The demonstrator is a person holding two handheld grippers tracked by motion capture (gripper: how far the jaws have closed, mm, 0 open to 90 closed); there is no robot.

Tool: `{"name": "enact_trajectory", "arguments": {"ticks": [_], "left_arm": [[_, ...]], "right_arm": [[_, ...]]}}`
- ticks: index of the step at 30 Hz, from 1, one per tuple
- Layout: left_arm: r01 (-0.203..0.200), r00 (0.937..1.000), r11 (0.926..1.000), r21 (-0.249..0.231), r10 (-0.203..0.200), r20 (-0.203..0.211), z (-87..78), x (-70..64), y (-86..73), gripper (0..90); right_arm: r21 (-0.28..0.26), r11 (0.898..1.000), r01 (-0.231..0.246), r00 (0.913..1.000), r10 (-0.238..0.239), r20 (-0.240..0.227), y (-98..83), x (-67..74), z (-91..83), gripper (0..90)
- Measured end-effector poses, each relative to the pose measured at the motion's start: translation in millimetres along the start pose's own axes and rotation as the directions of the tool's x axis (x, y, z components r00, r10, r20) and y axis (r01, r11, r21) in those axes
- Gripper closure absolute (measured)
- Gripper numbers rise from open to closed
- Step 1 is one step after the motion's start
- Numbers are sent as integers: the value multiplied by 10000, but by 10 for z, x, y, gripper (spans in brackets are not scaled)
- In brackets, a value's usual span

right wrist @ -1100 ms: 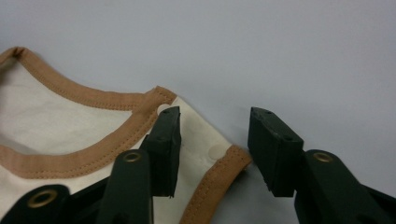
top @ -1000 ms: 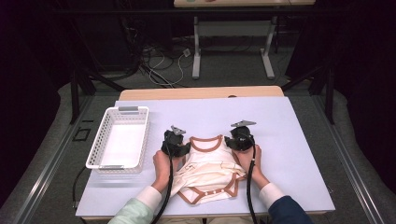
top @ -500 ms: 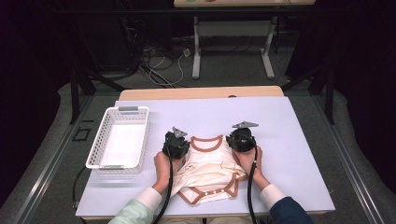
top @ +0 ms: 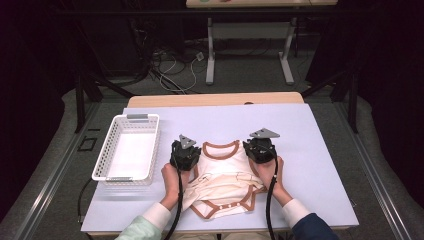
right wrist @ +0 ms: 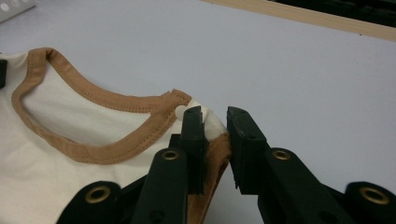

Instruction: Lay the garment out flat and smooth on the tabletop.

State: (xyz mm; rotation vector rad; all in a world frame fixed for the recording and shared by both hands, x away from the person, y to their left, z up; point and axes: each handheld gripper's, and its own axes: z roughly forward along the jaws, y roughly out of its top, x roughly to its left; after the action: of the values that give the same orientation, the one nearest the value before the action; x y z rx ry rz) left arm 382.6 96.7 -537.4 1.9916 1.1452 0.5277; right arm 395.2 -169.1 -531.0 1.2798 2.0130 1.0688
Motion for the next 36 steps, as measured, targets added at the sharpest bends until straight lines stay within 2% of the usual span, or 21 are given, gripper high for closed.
{"name": "enact_trajectory", "arguments": {"ticks": [6,10,13,15,17,18,19,20,21,22,23,24,25,28,30,32,36], "left_arm": [[24,10000,9998,-193,-22,96,-56,-27,-9,849],[41,9999,9999,-153,-38,147,-59,-28,-21,849],[-34,10000,9996,-275,35,36,-60,6,54,850],[-59,9997,9984,-560,47,-219,-64,66,238,850],[-286,9968,9958,-865,219,-769,-38,154,567,848],[-521,9913,9934,-1019,391,-1255,-1,196,772,846],[-704,9864,9924,-1012,542,-1550,59,248,975,839],[-791,9782,9949,-620,654,-1973,145,294,1154,768],[-667,9694,9974,-275,583,-2384,223,337,1267,605],[-452,9661,9989,78,457,-2542,281,376,1321,475],[-332,9653,9994,131,354,-2587,307,400,1317,398],[-252,9659,9995,187,291,-2572,315,410,1276,360],[-131,9717,9995,280,194,-2352,320,425,1210,315],[15,9822,9981,620,101,-1875,334,418,973,266],[-23,9865,9966,826,158,-1628,330,394,842,246],[-51,9904,9956,932,179,-1369,324,368,738,232],[-73,9955,9957,929,160,-932,265,313,575,217]], "right_arm": [[-144,9998,132,9999,-131,14,-2,19,-73,771],[-116,9998,177,9998,-176,25,-24,29,-89,771],[-224,9988,436,9989,-433,154,10,28,-106,771],[-377,9965,746,9964,-730,427,138,12,-116,771],[-737,9920,1028,9912,-959,915,411,-44,-86,770],[-793,9895,1210,9860,-1106,1248,600,-85,-36,769],[-1073,9864,1247,9844,-1095,1375,802,-135,25,763],[-1109,9828,1477,9743,-1253,1873,996,-162,104,724],[-798,9864,1435,9667,-1224,2249,1157,-196,207,606],[-316,9949,955,9719,-864,2192,1265,-239,309,463],[-27,9972,746,9723,-721,2224,1316,-250,358,448],[5,9979,648,9739,-634,2180,1311,-236,366,443],[68,9985,541,9795,-544,1942,1272,-220,365,418],[495,9960,749,9880,-808,1316,1031,-156,346,373],[764,9949,652,9937,-717,862,853,-132,330,347],[954,9923,792,9952,-843,503,698,-112,307,331],[983,9923,755,9971,-748,-108,497,-122,207,321]]}}
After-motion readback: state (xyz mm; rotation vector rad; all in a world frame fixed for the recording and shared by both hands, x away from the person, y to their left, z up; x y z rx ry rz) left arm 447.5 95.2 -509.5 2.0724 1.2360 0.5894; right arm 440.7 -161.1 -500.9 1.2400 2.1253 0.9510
